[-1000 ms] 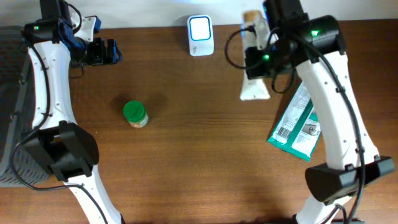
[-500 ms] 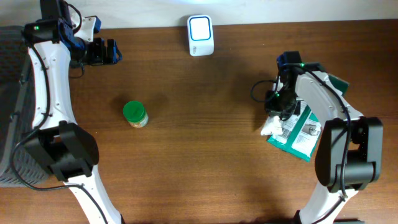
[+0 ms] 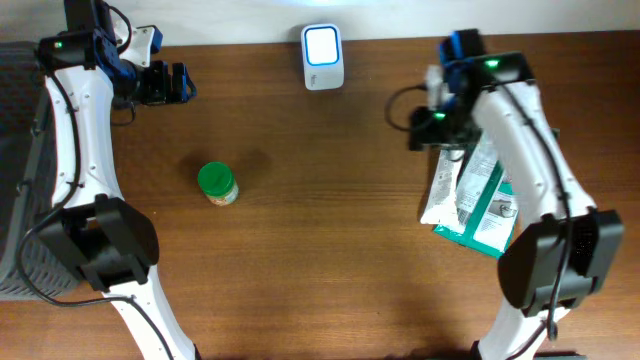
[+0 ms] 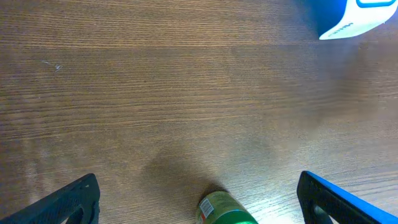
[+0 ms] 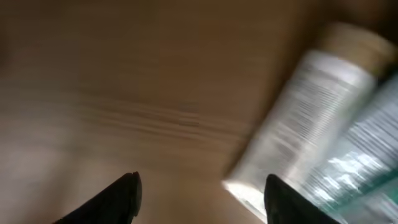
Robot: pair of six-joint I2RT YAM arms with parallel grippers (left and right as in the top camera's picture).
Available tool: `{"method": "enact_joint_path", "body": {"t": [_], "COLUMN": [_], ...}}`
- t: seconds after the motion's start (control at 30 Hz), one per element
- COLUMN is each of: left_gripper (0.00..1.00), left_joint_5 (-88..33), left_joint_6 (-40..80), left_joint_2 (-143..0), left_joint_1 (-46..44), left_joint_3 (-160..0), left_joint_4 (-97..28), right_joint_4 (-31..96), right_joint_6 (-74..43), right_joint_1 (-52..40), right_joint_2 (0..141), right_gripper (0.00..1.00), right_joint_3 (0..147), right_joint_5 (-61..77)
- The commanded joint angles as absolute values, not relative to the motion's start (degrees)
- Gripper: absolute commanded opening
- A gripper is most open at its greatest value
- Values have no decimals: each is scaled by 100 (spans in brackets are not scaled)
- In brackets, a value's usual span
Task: Scan the item barcode
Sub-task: 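Carry the tube right and release it beside the packages, then reach the right gripper over the green-capped jar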
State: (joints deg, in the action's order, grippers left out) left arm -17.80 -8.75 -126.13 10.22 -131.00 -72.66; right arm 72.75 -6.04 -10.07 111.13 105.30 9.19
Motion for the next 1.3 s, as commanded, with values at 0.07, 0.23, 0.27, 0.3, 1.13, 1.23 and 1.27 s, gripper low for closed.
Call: {"method": "enact_joint_path", "body": {"t": [0.07, 0.23, 0.27, 0.3, 1.13, 1.23, 1.27], "left_gripper": [99, 99, 99, 99, 99, 99, 99], "left_joint_5": [-1861, -1861, -1861, -1861, -1861, -1861, -1861], "left_joint_6": [-827, -827, -827, -827, -827, -827, -827], "left_joint_2": [-12578, -12578, -12578, -12578, -12578, -12578, -12578], "left_joint_1": [1041, 1041, 1041, 1041, 1041, 1041, 1041], "left_joint_3": [-13198, -13198, -13198, -13198, -13198, -13198, -13198], "left_joint_4": [-7262, -7264, -7264, -7264, -7273, -7275, -7275], "right_joint_4": [6075, 4720, 4412, 4167, 2156, 2060, 1990], "right_joint_6": [-602, -602, -600, -598, 517, 517, 515], "right_joint_1": [-2386, -3334, -3509, -3638, -4762, -4762, -4762], "right_joint_2": [11148, 11478, 11609, 11747, 13305, 13476, 13478], "right_gripper": [86, 98, 98, 98, 98, 98, 95], "right_joint_3": [10615, 10613, 10613, 10613, 10619, 10619, 10619], "right_joint_5": [1470, 1463, 1466, 1498, 1763, 1754, 1756]}}
